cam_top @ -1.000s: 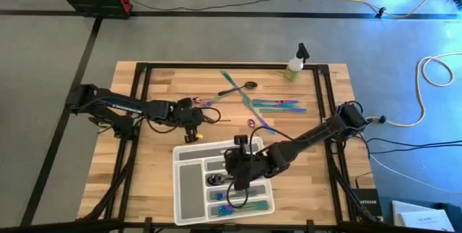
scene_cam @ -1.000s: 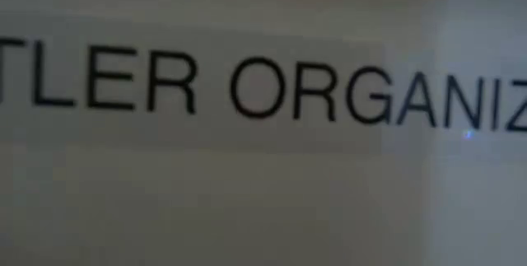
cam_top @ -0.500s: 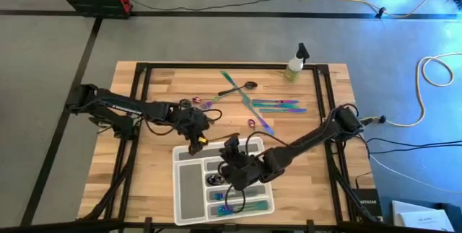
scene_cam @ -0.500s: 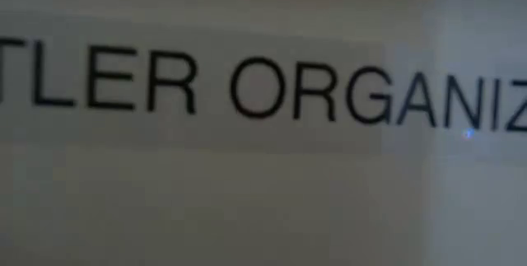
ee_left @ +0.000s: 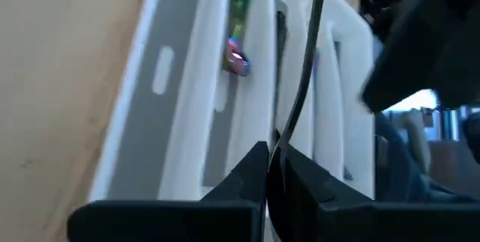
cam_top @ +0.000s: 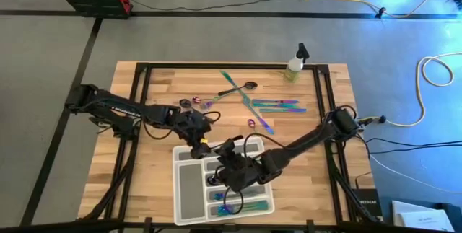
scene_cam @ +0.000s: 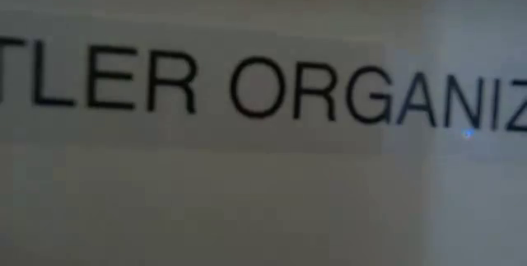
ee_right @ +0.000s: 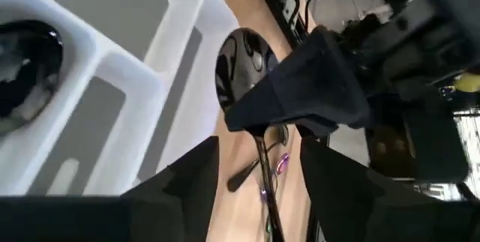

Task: Sort silverware
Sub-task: Put the black spoon into the white silverware tray

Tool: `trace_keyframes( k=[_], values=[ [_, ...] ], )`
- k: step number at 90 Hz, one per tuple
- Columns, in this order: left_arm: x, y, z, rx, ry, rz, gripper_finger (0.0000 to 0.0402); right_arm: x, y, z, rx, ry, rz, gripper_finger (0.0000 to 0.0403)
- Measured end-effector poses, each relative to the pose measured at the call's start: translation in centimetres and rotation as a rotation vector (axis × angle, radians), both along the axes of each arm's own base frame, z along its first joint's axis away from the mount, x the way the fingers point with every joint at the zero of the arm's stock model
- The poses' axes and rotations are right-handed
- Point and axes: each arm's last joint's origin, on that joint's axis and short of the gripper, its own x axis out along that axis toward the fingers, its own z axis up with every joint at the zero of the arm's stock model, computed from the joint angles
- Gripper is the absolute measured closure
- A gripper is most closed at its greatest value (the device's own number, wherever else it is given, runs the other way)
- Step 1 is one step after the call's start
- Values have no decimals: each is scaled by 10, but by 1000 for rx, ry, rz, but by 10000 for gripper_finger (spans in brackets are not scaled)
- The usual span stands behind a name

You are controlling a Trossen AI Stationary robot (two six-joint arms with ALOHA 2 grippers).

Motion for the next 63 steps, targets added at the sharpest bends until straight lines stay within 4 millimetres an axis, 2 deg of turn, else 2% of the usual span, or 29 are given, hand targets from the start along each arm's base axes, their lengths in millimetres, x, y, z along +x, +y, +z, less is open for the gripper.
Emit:
trace_keyframes(
  k=[31, 63],
  values=[
    [1, -8, 3, -14, -37, -26, 394, 13, -22, 0, 60, 9, 19, 264],
    [1, -8, 3, -34, -30, -29, 394, 16, -25, 1, 92, 7, 38, 307]
  ],
)
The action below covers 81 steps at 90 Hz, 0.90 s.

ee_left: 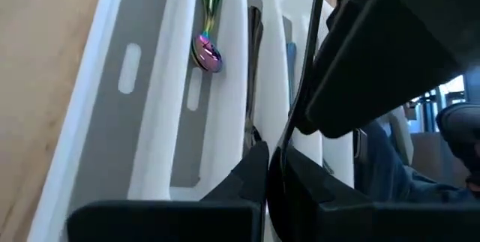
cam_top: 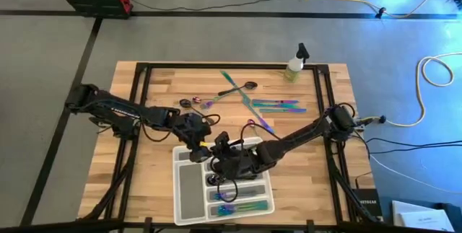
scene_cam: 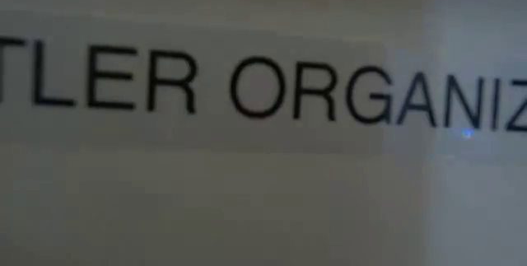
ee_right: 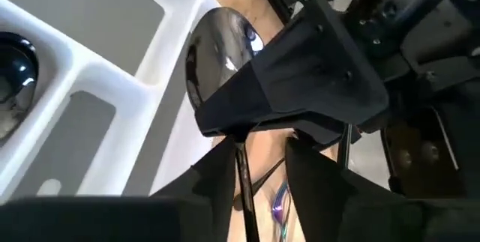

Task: Sort silverware
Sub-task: Put the black spoon into the white silverware tray

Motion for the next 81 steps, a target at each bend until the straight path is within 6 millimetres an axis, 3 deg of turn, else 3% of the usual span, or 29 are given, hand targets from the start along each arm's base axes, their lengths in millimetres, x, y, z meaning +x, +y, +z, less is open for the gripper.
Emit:
trace_keyframes(
  k=[19, 67, 81],
  values=[
    [0, -1, 0, -20, 3, -18, 394, 1, -2, -1, 22, 16, 24, 337],
    [-1, -2, 1, -66, 17, -48, 394, 0, -3, -2, -22, 51, 54, 341],
    [-1, -2, 1, -67, 16, -48, 394, 0, -3, -2, -29, 52, 51, 364]
  ],
)
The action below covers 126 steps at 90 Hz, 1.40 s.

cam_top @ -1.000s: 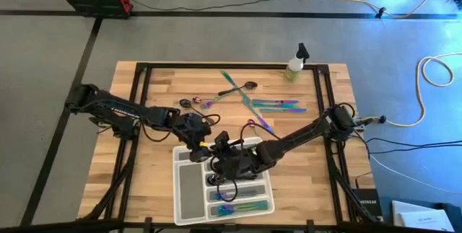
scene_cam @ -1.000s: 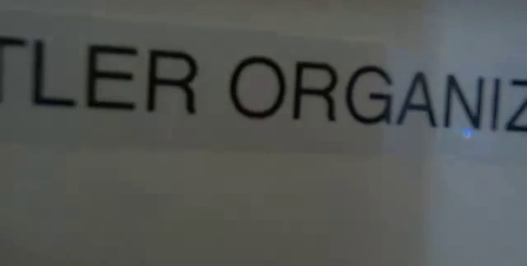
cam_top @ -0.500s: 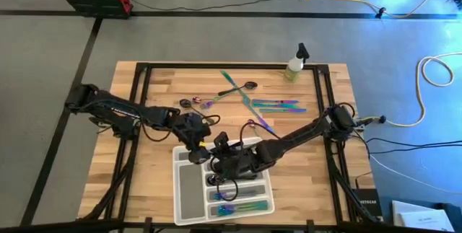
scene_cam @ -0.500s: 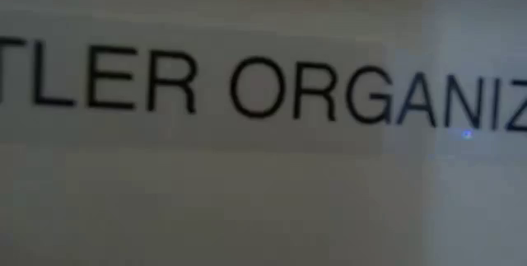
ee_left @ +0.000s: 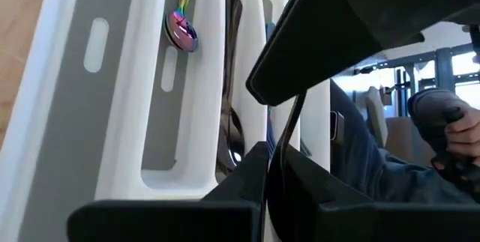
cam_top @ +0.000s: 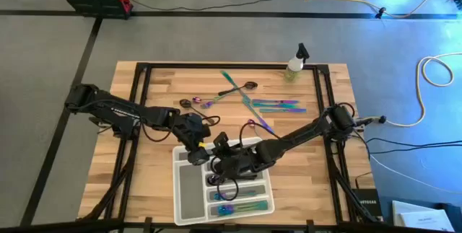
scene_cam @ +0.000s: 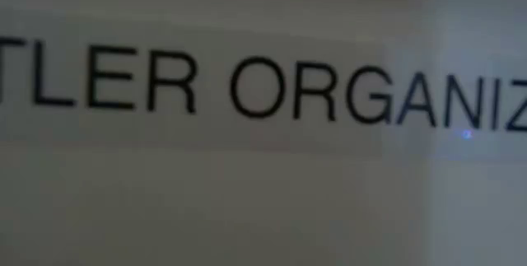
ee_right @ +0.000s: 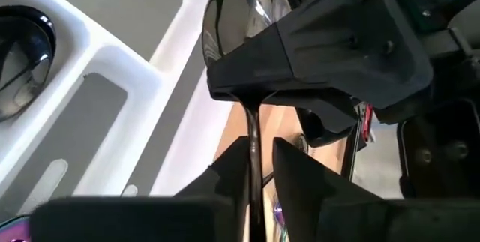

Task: Sort silverware
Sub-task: Put the black spoon into the white silverware tray

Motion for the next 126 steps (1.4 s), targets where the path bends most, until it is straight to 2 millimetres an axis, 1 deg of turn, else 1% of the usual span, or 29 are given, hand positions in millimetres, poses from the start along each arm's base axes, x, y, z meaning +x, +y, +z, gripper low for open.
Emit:
trace_keyframes(
  k=[8, 12, 23, 34, 69, 80, 111, 126],
  values=[
    [0, 0, 0, -1, 0, -1, 394, 0, 0, 0, -2, 1, 1, 392],
    [0, 0, 0, 0, -1, -2, 394, 0, 1, 0, -2, 2, 2, 398],
    [0, 0, 0, 10, -8, -10, 394, 0, 1, 0, -6, 1, 0, 393],
    [0, 0, 0, 19, -15, -18, 394, 0, 0, 0, -10, -1, -3, 400],
    [0, 0, 0, 62, -44, -57, 390, 0, 0, 0, -9, -3, -4, 402],
    [0, 0, 0, 65, -48, -65, 363, 0, 0, 0, -12, -10, -11, 402],
    [0, 0, 0, 82, -63, -83, 256, -1, 1, 0, -8, -5, -13, 402],
    [0, 2, 0, 100, -77, -92, 219, -4, 8, -1, 21, 9, 4, 402]
  ],
)
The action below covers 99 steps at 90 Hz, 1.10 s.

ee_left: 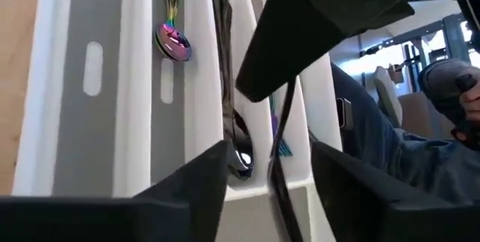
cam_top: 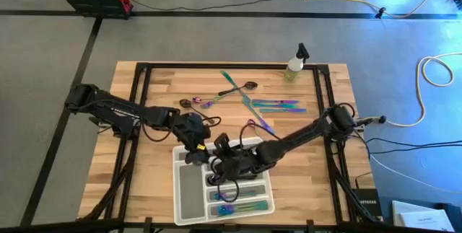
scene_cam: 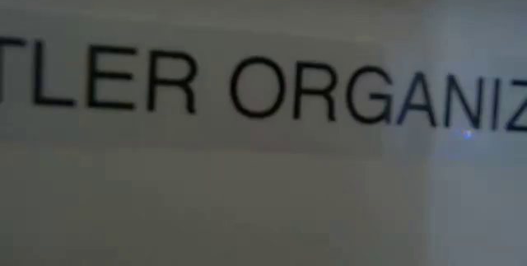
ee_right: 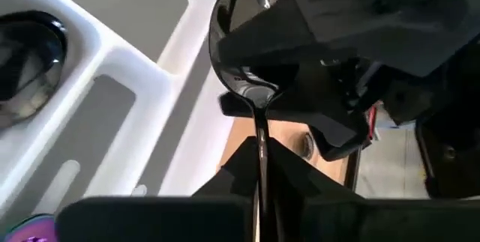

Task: Sort silverware
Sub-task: Put the black spoon into the white silverware tray

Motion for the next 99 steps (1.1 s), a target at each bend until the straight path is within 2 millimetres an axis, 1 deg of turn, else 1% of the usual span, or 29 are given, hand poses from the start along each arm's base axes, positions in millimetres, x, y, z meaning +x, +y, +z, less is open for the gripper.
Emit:
trace_keyframes(
  k=[10, 18, 30, 41, 51, 60, 65, 75, 83, 91, 99],
  values=[
    [1, 4, 0, 9, -3, 15, 202, -6, 10, -2, 36, 16, 5, 402],
    [1, 6, 0, 29, -15, 7, 195, -14, 20, -5, 100, 58, -3, 402],
    [1, 5, 0, 70, -44, -26, 196, -29, 35, -11, 217, 144, -38, 402],
    [1, 1, 0, 180, -89, -24, 204, -38, 46, -14, 372, 194, -101, 402],
    [0, -9, -1, 312, -130, -20, 211, -39, 47, -15, 530, 199, -204, 402],
    [-3, -23, -1, 485, -155, 43, 221, -37, 47, -18, 602, 188, -292, 402],
    [-5, -32, -1, 592, -172, 77, 228, -36, 47, -24, 636, 199, -322, 402],
    [-13, -51, 0, 824, -214, 152, 244, -36, 45, -41, 649, 230, -366, 402],
    [-20, -63, 2, 961, -246, 219, 256, -36, 42, -54, 646, 253, -389, 402],
    [-26, -73, 3, 1033, -263, 262, 264, -36, 38, -61, 632, 248, -404, 402],
    [-30, -79, 4, 1056, -274, 277, 267, -35, 36, -64, 632, 227, -407, 402]
  ],
)
